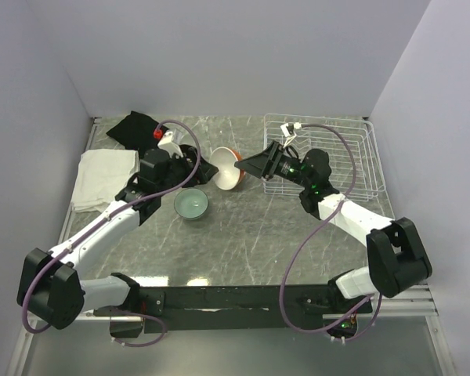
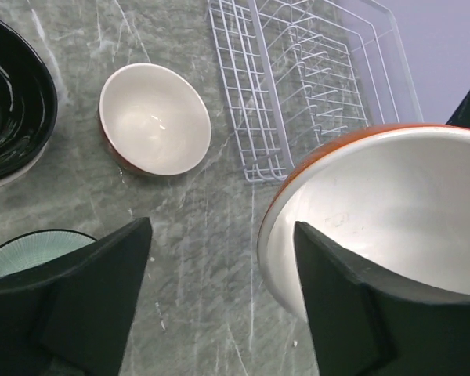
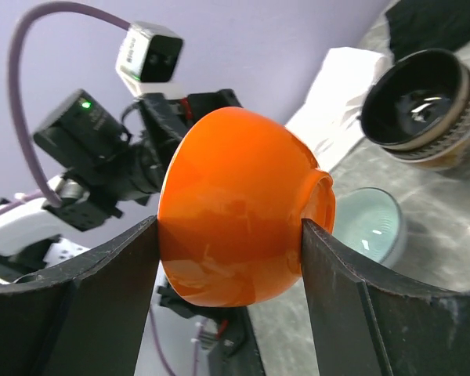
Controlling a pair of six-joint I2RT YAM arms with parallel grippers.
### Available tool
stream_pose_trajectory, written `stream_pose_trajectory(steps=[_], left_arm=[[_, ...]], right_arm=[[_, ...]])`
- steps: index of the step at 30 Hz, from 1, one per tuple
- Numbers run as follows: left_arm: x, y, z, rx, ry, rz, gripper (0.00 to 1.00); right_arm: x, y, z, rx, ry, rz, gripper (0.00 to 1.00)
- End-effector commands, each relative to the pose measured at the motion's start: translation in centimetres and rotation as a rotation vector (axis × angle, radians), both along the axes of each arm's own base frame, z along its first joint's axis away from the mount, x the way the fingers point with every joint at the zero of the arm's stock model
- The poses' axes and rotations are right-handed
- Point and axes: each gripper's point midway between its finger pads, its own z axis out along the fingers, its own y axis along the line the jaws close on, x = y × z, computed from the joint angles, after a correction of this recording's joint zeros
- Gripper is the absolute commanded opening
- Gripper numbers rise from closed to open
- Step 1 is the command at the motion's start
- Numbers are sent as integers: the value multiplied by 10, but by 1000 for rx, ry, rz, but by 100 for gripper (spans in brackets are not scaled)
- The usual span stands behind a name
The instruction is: Unload the bowls from the dish rack
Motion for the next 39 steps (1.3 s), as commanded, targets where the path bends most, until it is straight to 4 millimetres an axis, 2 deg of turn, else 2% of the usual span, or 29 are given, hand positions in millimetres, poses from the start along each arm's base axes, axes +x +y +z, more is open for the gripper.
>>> stream_pose_trajectory(steps=[1,3,5,9,10,12,13,14,17,18,20,21,23,24,25,26,28,29,31,32,33,34,35,36,37,38,39], left_arm=[[1,-12,15,-71,-25,-33,70],[0,-13,14,-81,-15,-35,62],[0,-14,11,-86,-5,-37,48],[-3,-17,7,-101,20,-50,31],[-3,-18,8,-108,18,-52,22],[-4,-19,8,-117,25,-58,13],[-3,-20,8,-117,27,-58,4],[-3,-18,6,-112,30,-49,1],[-2,-13,3,-83,37,-28,1],[0,-9,2,-61,29,-8,1],[1,-4,0,-34,30,15,1],[2,2,-4,-6,33,34,1],[4,5,0,7,14,50,1],[1,9,-7,35,37,57,1],[3,13,-6,47,33,73,1],[3,15,-7,58,33,82,1],[5,21,-7,95,35,107,1],[5,23,-9,109,41,111,1],[3,25,-11,143,47,101,1],[9,32,-14,174,44,141,1],[10,34,-15,193,41,144,1],[14,34,-10,199,34,149,1],[17,35,-17,223,58,153,1],[20,33,-16,233,59,149,1],[26,30,-6,229,46,147,1],[32,27,-17,252,78,141,1],[39,21,-5,240,63,132,1]], right_arm=[[-13,4,30,125,-68,57,29],[-14,5,28,138,-57,62,29],[-13,5,26,145,-52,61,29],[-14,6,24,160,-40,71,29],[-14,6,23,162,-36,74,29],[-13,6,20,161,-28,76,29],[-13,7,18,160,-23,75,29],[-13,6,17,159,-25,75,30],[-13,7,8,126,-17,74,41],[-12,7,5,111,-17,71,53],[-12,6,-2,68,-23,60,65],[-11,5,-5,55,-21,53,74],[-10,2,-8,22,-27,36,83],[-9,1,-10,9,-27,29,91],[-9,-2,-9,-7,-53,17,96],[-8,-4,-16,-33,-26,7,100],[-3,-8,-21,-85,-45,-29,100],[-3,-11,-29,-120,-12,-40,100],[1,-17,-31,-166,-39,-87,100],[0,-21,-41,-205,-5,-102,100],[1,-24,-43,-226,-5,-123,100],[4,-30,-41,-257,-39,-161,100],[2,-35,-50,-298,-9,-178,100],[3,-38,-50,-320,-16,-195,100],[5,-45,-47,-348,-47,-230,100],[3,-49,-53,-382,-26,-239,100],[2,-52,-52,-397,-35,-252,100]])
